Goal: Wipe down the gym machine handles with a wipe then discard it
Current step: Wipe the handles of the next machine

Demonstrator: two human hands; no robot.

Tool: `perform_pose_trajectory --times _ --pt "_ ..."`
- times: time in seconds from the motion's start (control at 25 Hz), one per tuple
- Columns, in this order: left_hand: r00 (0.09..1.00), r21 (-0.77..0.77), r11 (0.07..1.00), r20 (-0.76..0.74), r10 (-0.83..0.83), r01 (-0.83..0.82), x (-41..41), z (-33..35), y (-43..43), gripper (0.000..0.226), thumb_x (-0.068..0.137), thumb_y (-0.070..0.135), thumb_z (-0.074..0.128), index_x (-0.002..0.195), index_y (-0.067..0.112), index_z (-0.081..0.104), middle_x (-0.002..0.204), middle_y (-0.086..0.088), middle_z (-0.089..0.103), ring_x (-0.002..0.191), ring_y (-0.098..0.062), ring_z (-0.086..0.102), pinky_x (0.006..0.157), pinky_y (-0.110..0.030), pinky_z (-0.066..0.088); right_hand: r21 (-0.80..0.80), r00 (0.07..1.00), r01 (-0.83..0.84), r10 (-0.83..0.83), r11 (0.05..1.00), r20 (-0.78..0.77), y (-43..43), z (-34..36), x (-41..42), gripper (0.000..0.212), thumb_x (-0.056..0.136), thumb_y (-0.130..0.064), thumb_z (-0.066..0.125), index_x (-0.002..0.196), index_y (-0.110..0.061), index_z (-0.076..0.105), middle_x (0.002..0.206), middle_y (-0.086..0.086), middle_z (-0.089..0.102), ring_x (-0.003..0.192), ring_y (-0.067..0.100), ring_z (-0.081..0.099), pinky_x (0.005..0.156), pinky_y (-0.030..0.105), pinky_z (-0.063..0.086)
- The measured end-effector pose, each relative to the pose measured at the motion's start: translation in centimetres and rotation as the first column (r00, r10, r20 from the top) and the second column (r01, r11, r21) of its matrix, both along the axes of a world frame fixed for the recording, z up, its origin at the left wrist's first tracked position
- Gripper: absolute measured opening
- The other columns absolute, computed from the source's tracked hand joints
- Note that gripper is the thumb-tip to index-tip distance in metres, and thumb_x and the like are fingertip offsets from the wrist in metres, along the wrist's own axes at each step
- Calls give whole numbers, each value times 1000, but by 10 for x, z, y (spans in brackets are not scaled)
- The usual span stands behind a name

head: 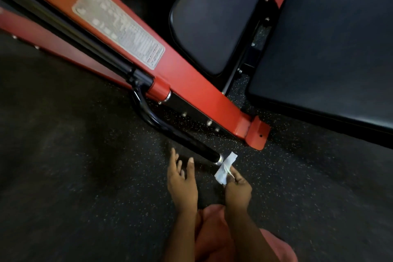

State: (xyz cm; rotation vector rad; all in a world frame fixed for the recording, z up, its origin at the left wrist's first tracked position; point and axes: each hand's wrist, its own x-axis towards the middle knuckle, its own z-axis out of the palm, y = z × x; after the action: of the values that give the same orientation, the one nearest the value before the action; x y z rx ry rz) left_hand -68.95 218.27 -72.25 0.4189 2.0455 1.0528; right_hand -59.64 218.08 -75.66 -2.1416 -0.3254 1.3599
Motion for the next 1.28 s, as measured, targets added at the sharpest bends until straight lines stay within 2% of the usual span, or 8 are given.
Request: perform_pose_trajectory --times 0.2,0.32,0.48,0.72,0.92,1.0,1.12,1.28 --pt "991 -108 986 -28 -129 125 -1 123 -34 39 94 23 51 132 17 48 137 -6 50 124 -17 49 95 -24 39 6 976 -199 198 980 88 -23 119 20 34 88 -1 48 113 -16 65 104 8 69 78 11 55 72 20 41" --pt "951 -178 941 -68 -303 287 7 193 -54 38 95 28 49 132 19 50 134 -5 53 122 -17 50 95 -25 38 79 959 -280 275 957 69 -44 192 32 35 87 1 47 115 -10 64 103 7 69 64 0 47 54 8 36" --pt "842 -109 863 -190 -505 493 29 284 -91 35 95 22 49 127 11 55 131 -7 54 121 -18 50 92 -12 30 194 916 -399 378 896 137 -79 294 70 35 86 4 47 113 -9 65 107 11 69 59 -7 45 50 3 36" --pt "612 10 652 -353 -707 759 62 373 -172 31 90 12 57 121 5 58 124 -9 58 114 -13 51 88 0 26 354 881 -460 369 814 297 -154 410 141 36 84 6 47 112 -8 65 108 10 69 80 14 62 53 0 36" --pt "531 62 563 -430 -730 824 86 444 -209 35 91 15 57 125 6 55 127 -9 55 120 -20 50 93 -9 28 472 870 -477 324 741 371 -203 506 187 32 83 2 51 110 -8 67 86 7 72 45 -8 50 47 1 35" --pt "502 79 537 -490 -713 840 90 472 -200 38 91 17 57 127 7 53 130 -10 54 122 -21 48 98 -14 28 514 882 -450 276 730 381 -197 536 201 28 83 -5 54 107 -11 69 83 5 72 57 -4 55 53 4 38" --pt "491 123 527 -582 -649 841 99 517 -166 41 90 18 58 129 8 51 130 -10 53 123 -22 47 99 -21 31 616 915 -397 244 680 320 -167 578 222 24 82 -12 58 102 -14 72 93 3 73 80 13 65 74 24 50" --pt "487 158 542 -686 -541 825 119 578 -106 40 91 20 57 130 10 51 131 -7 53 123 -20 48 96 -15 30 749 930 -361 276 555 244 -108 629 247 21 82 -16 60 99 -21 73 88 -3 73 72 3 58 69 23 48"
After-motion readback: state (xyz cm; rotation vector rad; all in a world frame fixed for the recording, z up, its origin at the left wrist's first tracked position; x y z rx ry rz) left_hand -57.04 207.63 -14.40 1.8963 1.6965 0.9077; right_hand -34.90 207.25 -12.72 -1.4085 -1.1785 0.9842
